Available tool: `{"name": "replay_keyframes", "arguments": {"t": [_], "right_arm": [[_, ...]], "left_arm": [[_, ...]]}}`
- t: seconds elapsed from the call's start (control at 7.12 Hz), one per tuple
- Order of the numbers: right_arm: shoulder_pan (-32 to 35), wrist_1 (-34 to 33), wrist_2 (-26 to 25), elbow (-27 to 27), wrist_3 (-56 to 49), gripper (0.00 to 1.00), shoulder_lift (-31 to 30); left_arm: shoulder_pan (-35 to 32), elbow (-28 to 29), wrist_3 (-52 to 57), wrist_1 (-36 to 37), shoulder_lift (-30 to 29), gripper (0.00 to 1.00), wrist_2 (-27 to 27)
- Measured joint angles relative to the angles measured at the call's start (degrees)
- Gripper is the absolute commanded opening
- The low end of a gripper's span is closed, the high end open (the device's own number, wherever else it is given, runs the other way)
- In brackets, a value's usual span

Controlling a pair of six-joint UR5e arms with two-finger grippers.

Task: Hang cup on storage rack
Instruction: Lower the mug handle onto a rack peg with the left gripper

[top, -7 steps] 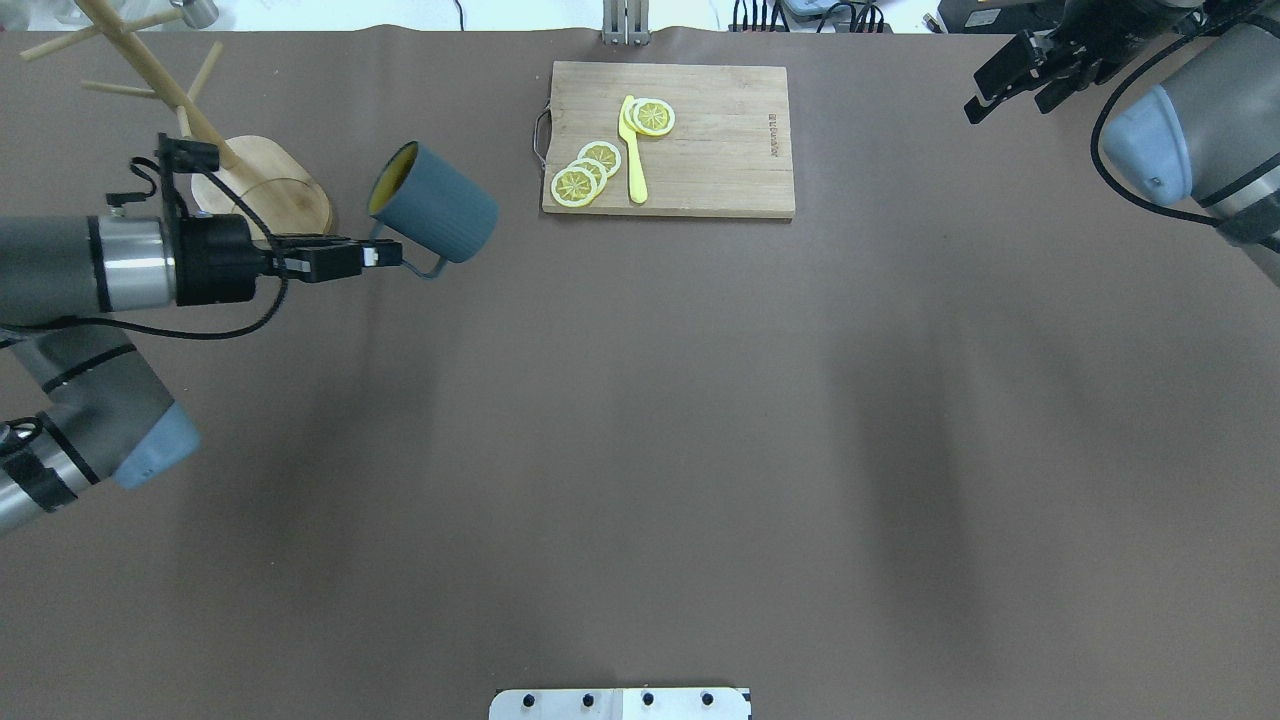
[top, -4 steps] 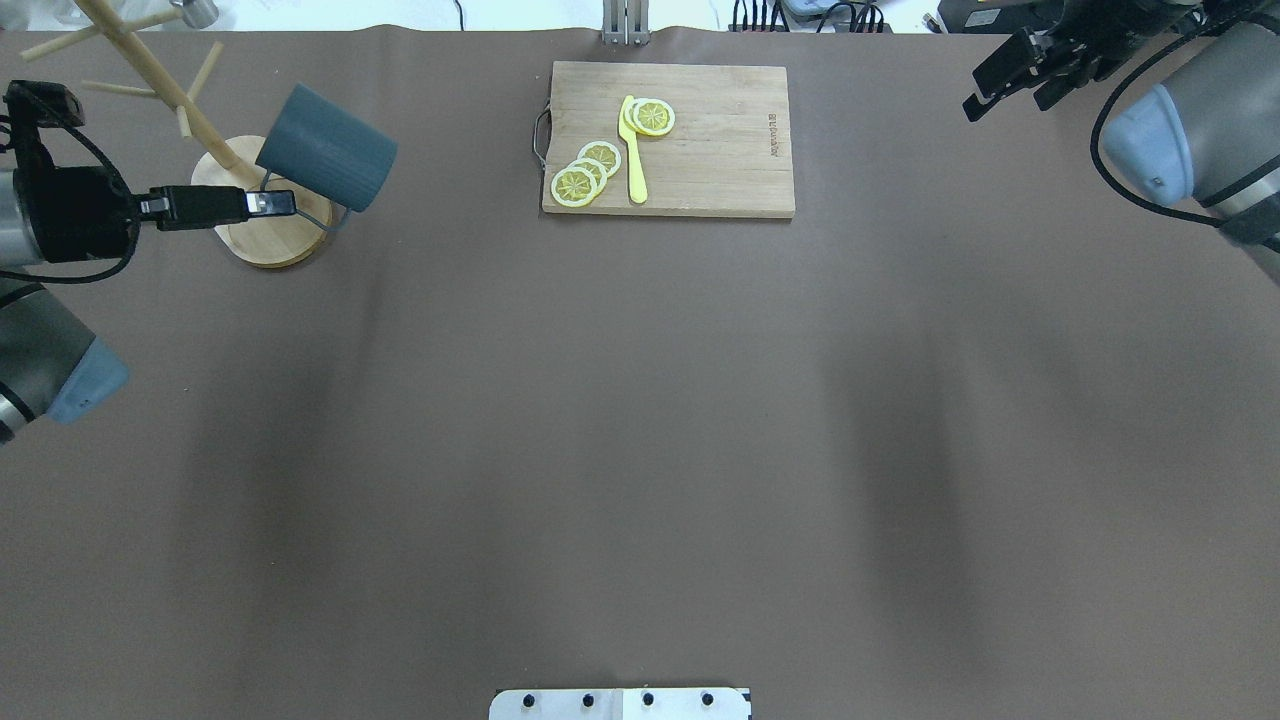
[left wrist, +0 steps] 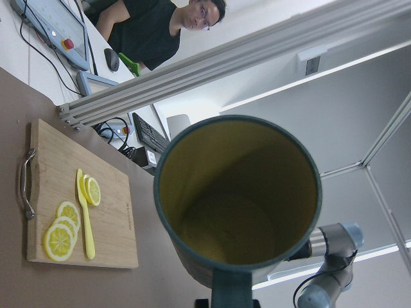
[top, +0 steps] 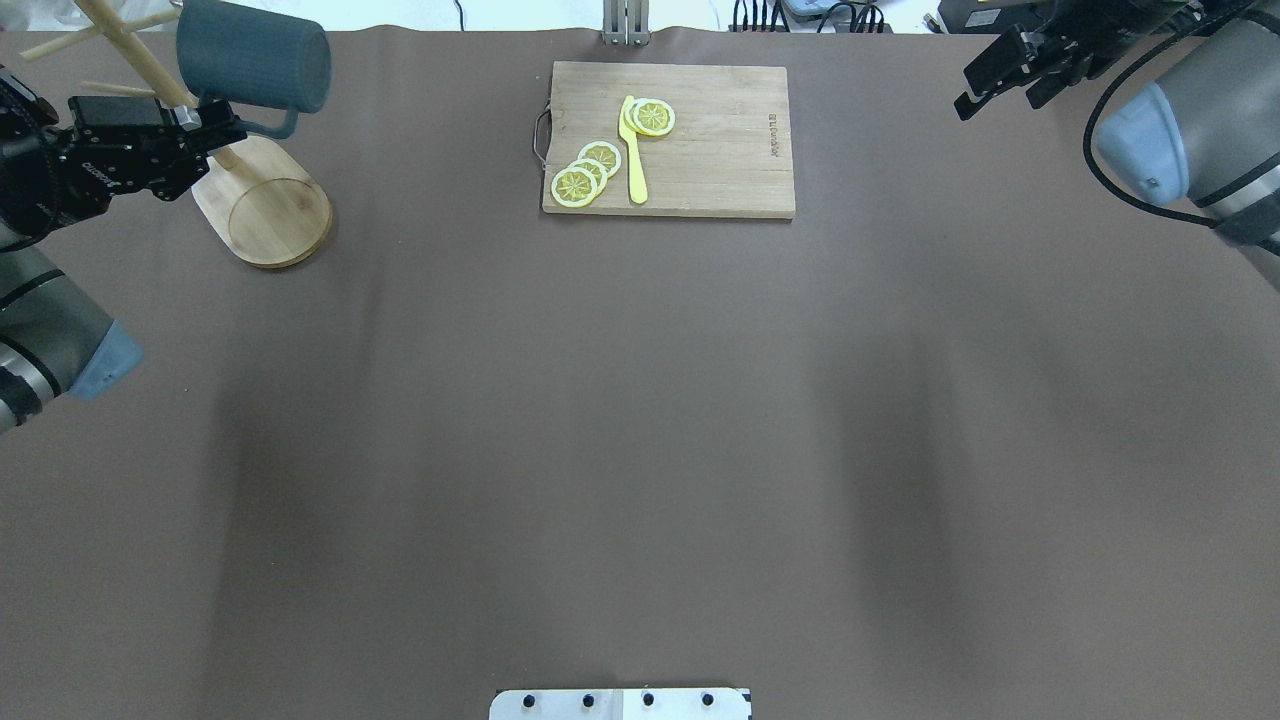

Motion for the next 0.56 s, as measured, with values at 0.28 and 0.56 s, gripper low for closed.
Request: {"name": "replay_keyframes", "arguments": {"t": [0.28,0.56], "right_arm": [[-0.08,-0.31,-0.03,0.39,0.02,1.00,0.00],[-0.09,-0.36,-0.03,0.57,0.02,1.00,-0.05]], "left_arm": [[-0.01,1.75,-8.21,-1.39,-1.11,0.00,4.49],[-0.03,5.42,-9.88,-1.50,-3.02,0.00,7.14]]}}
